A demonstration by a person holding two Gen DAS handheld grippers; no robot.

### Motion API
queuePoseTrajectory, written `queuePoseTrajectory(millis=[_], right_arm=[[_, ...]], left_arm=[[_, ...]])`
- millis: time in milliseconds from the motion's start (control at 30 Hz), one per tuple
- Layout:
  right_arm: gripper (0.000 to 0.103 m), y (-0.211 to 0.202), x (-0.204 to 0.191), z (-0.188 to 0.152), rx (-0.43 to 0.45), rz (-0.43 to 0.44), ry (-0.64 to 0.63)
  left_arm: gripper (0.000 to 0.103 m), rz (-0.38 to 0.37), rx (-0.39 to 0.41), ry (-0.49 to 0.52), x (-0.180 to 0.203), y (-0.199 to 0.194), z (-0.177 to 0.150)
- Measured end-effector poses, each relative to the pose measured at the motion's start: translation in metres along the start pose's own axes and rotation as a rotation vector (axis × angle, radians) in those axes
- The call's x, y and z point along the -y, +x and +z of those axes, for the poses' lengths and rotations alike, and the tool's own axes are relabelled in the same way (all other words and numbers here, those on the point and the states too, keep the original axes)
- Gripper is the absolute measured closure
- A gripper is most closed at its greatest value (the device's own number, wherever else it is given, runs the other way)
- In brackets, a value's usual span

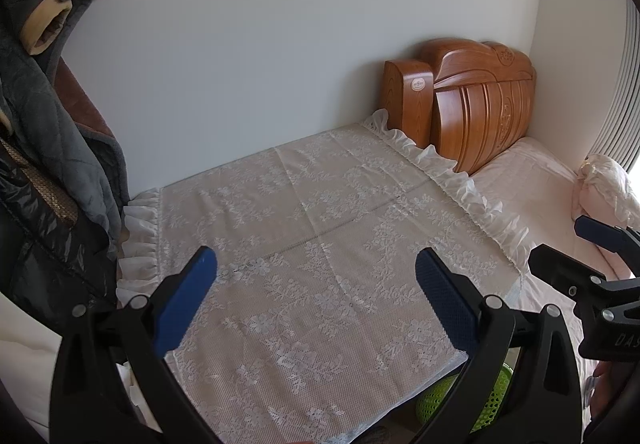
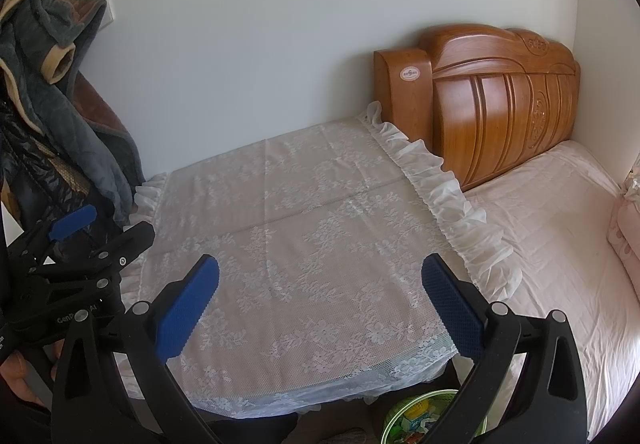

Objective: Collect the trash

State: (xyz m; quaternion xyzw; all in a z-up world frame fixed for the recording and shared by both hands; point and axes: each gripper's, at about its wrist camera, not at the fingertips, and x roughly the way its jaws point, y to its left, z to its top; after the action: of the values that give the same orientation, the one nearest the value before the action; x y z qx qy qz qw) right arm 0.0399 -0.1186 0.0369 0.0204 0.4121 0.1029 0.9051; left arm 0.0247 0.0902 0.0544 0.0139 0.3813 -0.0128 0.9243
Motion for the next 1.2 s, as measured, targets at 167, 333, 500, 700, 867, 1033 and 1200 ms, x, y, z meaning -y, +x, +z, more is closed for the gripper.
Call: queuePoseTrajectory(millis=[167, 333, 500, 700, 867, 1033, 1200], right_arm=[[0.002, -0.0003, 0.0002, 0.0001, 0.0, 0.001, 0.0], [0.002, 0.0004, -0.0001, 0.0008, -0.001, 0.002, -0.002], [0.002, 0.0004, -0.0002, 0.001, -0.001, 0.001, -0.001], [0.002, 0.0004, 0.0003, 0.0005, -0.002, 0.002, 0.0], [0.002, 0.0008, 0.0008, 0.0011, -0.005, 0.004, -0.002], [0.002, 0.0007, 0.001, 0.0006, -0.005, 0.004, -0.002], [0.002, 0.0003, 0.001, 0.0009, -0.004, 0.005, -0.003]], left_arm=[[0.008, 0.0, 0.0, 0.0, -0.0006, 0.0001, 0.0], [0.008, 0.0, 0.0, 0.0, -0.0006, 0.0, 0.0002], [0.008, 0.0, 0.0, -0.001, -0.0007, 0.0, 0.0004], [0.008, -0.001, -0.001, 0.0, -0.0004, 0.0004, 0.0005], [0.008, -0.001, -0.003, 0.0, -0.0003, 0.0006, 0.0009], [0.008, 0.0, -0.003, -0.001, -0.0003, 0.0009, 0.0014], [0.008, -0.001, -0.005, 0.0, 0.0001, 0.0021, 0.002]])
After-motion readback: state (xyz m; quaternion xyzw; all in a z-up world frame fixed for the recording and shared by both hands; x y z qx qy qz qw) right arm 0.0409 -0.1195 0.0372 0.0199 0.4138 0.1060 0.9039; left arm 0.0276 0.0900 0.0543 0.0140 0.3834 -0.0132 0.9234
